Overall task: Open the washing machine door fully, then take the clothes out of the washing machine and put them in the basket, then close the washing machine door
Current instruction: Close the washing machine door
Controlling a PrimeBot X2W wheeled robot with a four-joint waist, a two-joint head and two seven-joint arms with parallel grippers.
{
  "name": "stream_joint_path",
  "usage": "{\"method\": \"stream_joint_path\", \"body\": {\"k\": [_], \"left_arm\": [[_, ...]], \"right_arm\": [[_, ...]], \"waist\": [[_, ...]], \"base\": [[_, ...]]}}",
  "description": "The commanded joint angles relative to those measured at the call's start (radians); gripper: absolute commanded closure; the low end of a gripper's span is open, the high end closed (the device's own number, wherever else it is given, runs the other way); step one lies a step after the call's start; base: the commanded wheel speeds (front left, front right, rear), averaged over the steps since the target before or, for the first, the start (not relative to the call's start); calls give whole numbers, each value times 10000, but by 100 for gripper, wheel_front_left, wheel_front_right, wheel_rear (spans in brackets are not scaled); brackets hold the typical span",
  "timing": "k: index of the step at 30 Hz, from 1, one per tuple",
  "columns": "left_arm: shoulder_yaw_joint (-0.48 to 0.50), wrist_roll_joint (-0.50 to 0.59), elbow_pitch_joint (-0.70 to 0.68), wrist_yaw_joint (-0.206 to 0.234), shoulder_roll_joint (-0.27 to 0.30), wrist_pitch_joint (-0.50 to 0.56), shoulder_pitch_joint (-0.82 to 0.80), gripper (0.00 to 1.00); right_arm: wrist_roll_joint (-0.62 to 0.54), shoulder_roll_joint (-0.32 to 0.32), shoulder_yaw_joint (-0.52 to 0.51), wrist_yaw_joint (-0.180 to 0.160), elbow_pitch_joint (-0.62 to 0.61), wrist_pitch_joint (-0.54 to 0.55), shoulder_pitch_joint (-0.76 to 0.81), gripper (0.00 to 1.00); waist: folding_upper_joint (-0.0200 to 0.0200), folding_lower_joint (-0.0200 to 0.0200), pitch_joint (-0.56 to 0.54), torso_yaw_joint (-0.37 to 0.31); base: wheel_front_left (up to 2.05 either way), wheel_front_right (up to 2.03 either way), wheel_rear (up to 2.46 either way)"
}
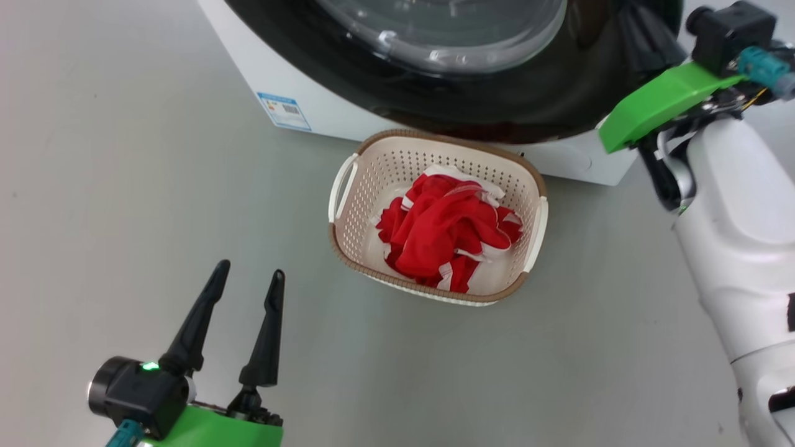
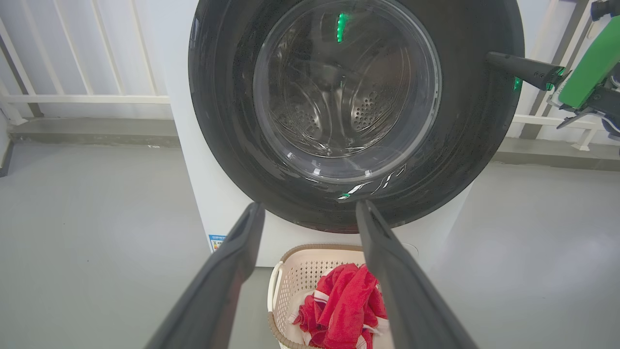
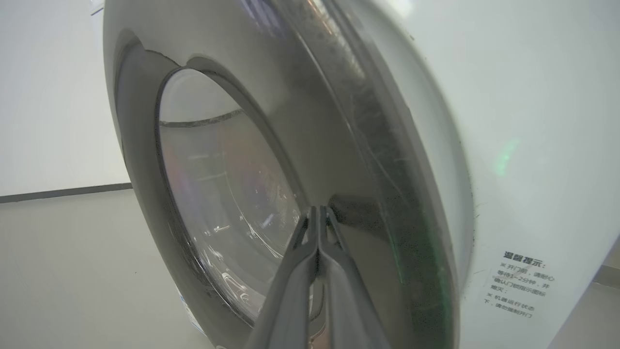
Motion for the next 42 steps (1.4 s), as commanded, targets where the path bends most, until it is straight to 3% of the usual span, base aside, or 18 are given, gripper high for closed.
{"method": "stream_joint_path", "body": {"k": [1,17,24,30,31,32,33,34,35,36,37,42], "left_arm": [[381,93,-252,-81,66,-78,-235,0],[314,101,-170,-265,-149,-78,-676,0],[452,195,-51,-293,-174,-78,-710,0],[532,166,18,-308,-193,-78,-673,0],[549,152,33,-310,-191,-78,-662,0],[559,148,54,-312,-178,-78,-648,0],[567,150,76,-314,-160,-78,-635,0],[567,150,76,-314,-160,-78,-635,0],[606,84,97,-317,-156,-78,-619,0],[606,84,97,-317,-156,-78,-619,0],[629,23,106,-319,-163,-78,-613,0],[810,-226,247,-323,-195,-78,-548,0]], "right_arm": [[-163,50,-46,17,-155,-51,-339,100],[-1054,-220,-1181,17,211,-51,-1722,100],[-1481,194,-1386,17,-144,-51,-1324,100],[-1305,445,-913,17,-442,-51,-655,100],[-1245,472,-812,17,-536,-51,-535,94],[-1186,498,-720,17,-640,-51,-401,70],[-1133,520,-640,17,-760,-51,-264,62],[-1133,520,-640,17,-760,-51,-264,62],[-1045,557,-555,17,-1049,-51,21,20],[-1045,557,-555,17,-1049,-51,21,20],[-1013,570,-552,17,-1197,-51,164,0],[-911,620,-567,17,-1902,-51,896,0]], "waist": [[-1,0,203,107],[-1,0,942,488],[-1,0,721,294],[-1,0,420,-78],[-1,0,368,-160],[-1,0,311,-246],[-1,0,251,-333],[-1,0,251,-333],[-1,0,129,-508],[-1,0,129,-508],[-1,0,64,-588],[-1,0,-272,-1001]], "base": [[0,0,0],[0,0,0],[0,0,0],[0,0,0],[0,0,0],[0,0,0],[0,0,0],[0,0,0],[0,0,0],[0,0,0],[0,0,0],[0,0,0]]}}
